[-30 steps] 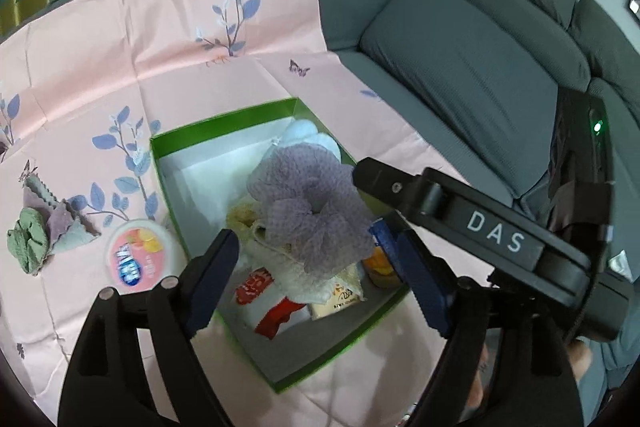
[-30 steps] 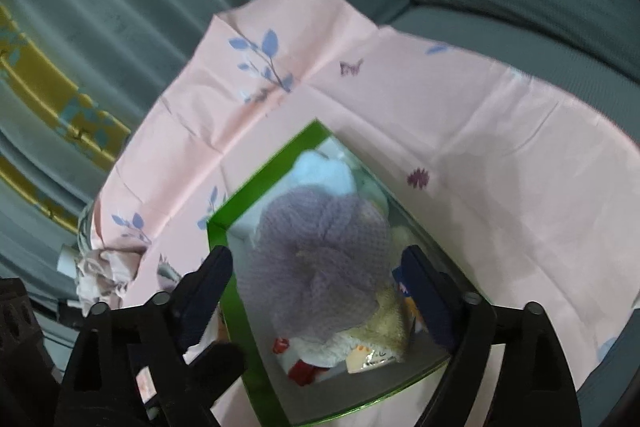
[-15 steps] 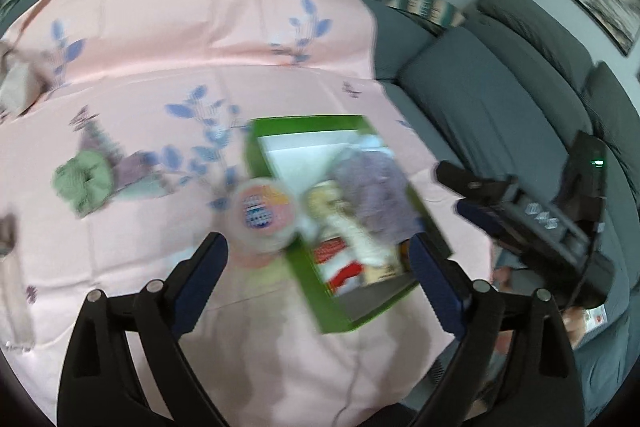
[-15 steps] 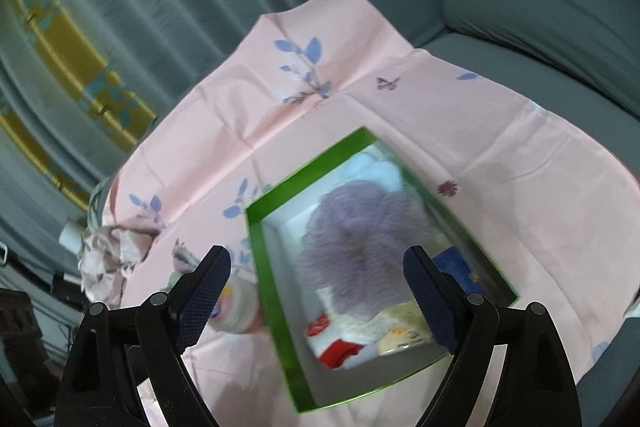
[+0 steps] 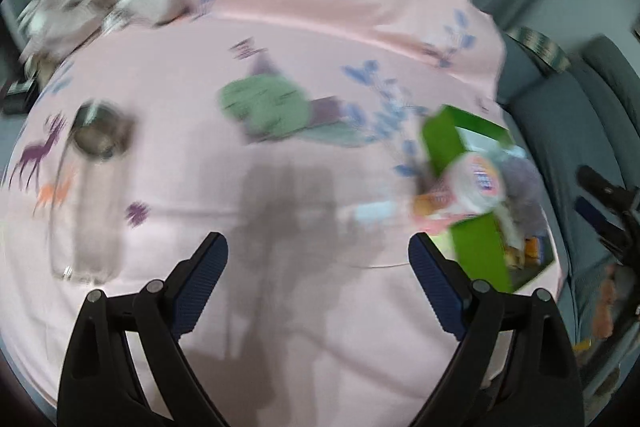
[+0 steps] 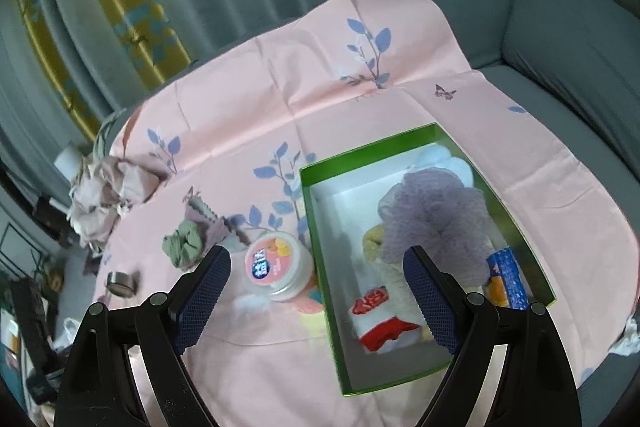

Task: Organize soft objects
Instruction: 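Move the right gripper back to the green scrunchie on the sheet, then grasp the green scrunchie with the right gripper and lift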

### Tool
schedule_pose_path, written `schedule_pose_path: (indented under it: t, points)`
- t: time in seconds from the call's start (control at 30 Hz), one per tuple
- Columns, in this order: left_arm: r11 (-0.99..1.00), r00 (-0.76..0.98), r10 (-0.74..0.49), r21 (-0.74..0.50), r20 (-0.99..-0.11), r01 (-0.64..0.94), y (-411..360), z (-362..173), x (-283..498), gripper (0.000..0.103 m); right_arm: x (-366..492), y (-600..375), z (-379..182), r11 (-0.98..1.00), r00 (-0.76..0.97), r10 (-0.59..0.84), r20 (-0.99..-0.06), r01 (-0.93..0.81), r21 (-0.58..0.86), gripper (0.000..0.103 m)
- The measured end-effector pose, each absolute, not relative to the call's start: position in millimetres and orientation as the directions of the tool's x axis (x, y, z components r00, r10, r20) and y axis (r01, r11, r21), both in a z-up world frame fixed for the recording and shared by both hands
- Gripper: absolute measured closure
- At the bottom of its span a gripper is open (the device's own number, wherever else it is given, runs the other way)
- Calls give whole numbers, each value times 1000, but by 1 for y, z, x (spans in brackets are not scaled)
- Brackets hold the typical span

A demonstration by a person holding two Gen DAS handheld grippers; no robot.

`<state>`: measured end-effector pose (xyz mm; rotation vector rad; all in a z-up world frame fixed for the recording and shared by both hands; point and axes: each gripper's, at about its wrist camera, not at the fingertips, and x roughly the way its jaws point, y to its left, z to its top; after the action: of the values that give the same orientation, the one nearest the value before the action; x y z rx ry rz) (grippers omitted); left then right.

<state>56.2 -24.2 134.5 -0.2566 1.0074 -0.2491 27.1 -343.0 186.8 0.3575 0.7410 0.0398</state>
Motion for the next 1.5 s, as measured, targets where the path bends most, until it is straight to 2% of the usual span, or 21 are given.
schedule_pose_path:
  t: [0.23, 0.47, 0.63, 0.83, 1.07, 1.37, 1.47, 1.5]
  points:
    - [958, 507, -199, -276, -839, -81, 27, 93, 72, 12, 30, -316, 186, 956, 722, 170, -671, 43, 290, 14]
    - [927, 505, -284, -368, -815, -73, 42, 98, 71, 12, 34, -285, 185, 965, 715, 188, -673, -7, 261, 14]
    - [930, 522, -268, -358, -810, -78, 47, 103, 69, 12, 38, -255, 182, 956, 691, 258, -676, -80, 284, 14]
    - [931, 560, -225, -345, -797, -118, 63, 112, 69, 13, 48, -230, 183, 946, 679, 280, -678, -75, 316, 14]
    - [926, 556, -194, -338, -808, -168, 80, 109, 71, 14, 103, -163, 180, 934, 586, 350, -731, -160, 319, 15]
    - [922, 533, -214, -350, -819, -167, 82, 105, 74, 15, 216, -109, 97, 976, 461, 194, -866, -5, 216, 15]
    - [924, 526, -223, -350, -821, -154, 80, 104, 75, 15, 234, -105, 69, 975, 418, 195, -887, 13, 220, 15]
    - [924, 526, -225, -352, -820, -153, 79, 104, 75, 15, 237, -106, 59, 970, 405, 214, -889, 17, 241, 21]
